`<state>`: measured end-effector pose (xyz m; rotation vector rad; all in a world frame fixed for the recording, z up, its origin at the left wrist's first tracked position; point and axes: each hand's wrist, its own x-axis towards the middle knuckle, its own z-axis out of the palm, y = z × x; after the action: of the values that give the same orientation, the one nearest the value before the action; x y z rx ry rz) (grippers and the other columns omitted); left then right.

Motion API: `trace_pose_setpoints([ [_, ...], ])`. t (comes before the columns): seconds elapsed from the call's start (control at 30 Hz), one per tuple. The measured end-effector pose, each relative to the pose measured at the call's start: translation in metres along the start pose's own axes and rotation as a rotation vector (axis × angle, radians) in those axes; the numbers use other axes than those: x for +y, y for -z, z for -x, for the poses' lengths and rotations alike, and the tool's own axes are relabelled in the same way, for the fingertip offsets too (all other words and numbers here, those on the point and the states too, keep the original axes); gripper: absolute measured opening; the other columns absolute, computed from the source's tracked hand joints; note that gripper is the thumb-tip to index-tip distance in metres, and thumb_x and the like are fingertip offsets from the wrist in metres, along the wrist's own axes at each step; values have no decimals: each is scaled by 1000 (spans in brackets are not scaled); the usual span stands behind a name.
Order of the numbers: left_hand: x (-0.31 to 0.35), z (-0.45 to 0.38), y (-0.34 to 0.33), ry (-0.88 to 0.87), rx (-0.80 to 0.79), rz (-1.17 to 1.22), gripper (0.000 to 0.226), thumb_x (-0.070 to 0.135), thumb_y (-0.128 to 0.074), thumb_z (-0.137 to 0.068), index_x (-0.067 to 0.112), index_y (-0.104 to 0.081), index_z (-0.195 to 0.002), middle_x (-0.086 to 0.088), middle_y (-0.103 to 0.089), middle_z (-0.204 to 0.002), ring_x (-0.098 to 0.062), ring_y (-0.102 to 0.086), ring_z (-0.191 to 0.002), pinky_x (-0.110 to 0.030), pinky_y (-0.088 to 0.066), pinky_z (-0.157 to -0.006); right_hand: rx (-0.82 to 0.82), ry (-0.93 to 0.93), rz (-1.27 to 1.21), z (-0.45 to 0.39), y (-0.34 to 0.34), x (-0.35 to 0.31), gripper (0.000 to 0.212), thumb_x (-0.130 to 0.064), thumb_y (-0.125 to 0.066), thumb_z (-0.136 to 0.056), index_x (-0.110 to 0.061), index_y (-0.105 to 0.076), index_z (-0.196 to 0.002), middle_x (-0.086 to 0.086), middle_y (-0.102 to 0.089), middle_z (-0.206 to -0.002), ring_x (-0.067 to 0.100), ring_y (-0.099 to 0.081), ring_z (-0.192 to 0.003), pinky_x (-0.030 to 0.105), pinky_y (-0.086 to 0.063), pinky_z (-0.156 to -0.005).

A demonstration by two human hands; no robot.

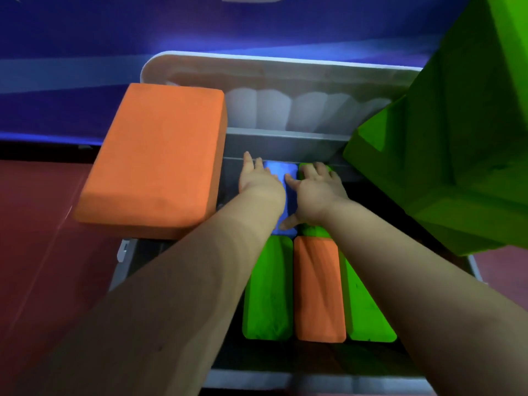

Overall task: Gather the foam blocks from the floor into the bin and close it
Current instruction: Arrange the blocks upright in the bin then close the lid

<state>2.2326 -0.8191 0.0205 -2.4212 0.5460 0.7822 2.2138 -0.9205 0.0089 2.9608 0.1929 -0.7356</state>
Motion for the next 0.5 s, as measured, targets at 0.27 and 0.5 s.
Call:
trace_pose_setpoints([
  [0.27,5,4,-2,30,18,-20,86,56,-44,-90,13,-2,-152,-9,-1,-160,-34,9,-146,-57,9,-113,-4,9,-232,2,-17,6,112,-63,-71,-65,-32,-7,-151,1,9,-160,25,4,-147,43,-10,-117],
  [0.5,6,52,-2,1,189,-19,60,34,-32,-99,12,-13,-151,-15,-14,-158,-39,2,-146,-59,9,-114,81,-8,-318,31,-15,7,92,-53,-71,-74,-28,-24,-149,7,-12,-159,25,-18,-145,40,-24,-116],
])
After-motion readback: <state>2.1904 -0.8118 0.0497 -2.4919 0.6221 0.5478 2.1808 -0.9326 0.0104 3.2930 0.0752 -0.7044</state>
